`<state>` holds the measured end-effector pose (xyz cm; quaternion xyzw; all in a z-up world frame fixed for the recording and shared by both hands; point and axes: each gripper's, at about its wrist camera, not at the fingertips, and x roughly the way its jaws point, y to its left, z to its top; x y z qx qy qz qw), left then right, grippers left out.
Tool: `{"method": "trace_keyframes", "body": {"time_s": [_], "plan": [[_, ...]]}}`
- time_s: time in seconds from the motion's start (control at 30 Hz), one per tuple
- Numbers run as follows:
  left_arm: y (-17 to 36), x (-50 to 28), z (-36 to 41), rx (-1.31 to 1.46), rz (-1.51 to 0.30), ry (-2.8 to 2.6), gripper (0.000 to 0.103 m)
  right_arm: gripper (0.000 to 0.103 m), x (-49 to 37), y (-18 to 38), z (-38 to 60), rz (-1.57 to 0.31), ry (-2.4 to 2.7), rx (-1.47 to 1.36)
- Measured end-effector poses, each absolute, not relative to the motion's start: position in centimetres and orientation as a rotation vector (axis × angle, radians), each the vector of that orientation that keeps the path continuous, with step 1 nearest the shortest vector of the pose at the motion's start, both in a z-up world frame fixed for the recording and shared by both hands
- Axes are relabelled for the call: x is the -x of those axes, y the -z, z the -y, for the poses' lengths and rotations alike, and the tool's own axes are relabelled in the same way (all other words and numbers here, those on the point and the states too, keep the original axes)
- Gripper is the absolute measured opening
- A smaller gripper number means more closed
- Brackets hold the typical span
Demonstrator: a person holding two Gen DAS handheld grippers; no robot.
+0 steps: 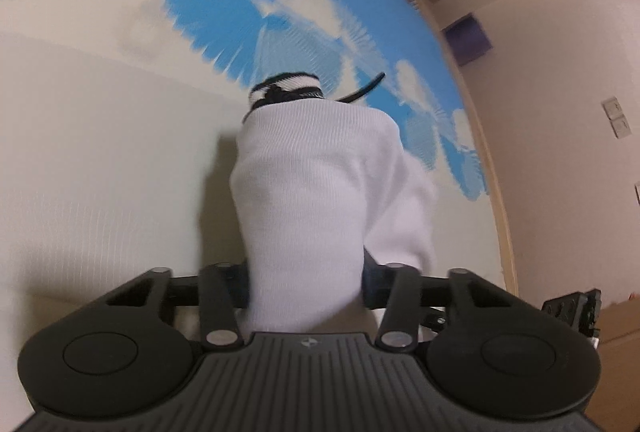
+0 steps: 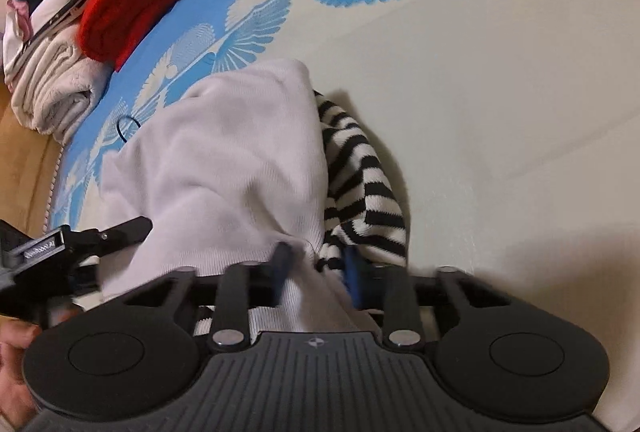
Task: Fold small clothes
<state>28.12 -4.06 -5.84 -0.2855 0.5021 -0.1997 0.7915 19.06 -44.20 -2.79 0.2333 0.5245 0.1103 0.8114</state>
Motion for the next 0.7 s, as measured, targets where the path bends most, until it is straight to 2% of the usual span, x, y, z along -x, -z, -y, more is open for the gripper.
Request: {"method": "trace_keyframes", "body": {"time_s": [0.07,0.23,0.4,0.5,0.57,0.63,0.7], "plan": [[3.9,-27.9,4.0,0.558,-1.025,0.447,0.044,0.009,-19.2,2.2,43.7,-1.094,-0.229,-0.519],[-0.4,-28.5,0.8,0.453,-0.891,0.424,0.043,0.007,-20.3,0.2,41.4,-0.98,-0.27,-0.577],[-1.7,-30.9,-4.9,0.467,-0.843,0.364,0.044,0.005,-23.1,-1.5,37.4,-0.866,-0.335,-0.602],[-1.6,-32.2,-8.2,0.483,-0.844,0.316,0.05,0.003,-25.0,-1.8,34.9,-0.829,-0.36,-0.6],[-1.2,-32.8,-10.6,0.504,-0.823,0.243,0.059,0.003,-26.1,-1.7,33.2,-0.823,-0.364,-0.589],[-0.7,-33.2,-12.7,0.512,-0.823,0.161,0.064,0.003,-27.2,-1.2,31.7,-0.847,-0.344,-0.562],[-0.2,-33.3,-13.6,0.489,-0.882,0.14,0.064,0.003,-27.9,-0.4,30.6,-0.89,-0.31,-0.534]]}}
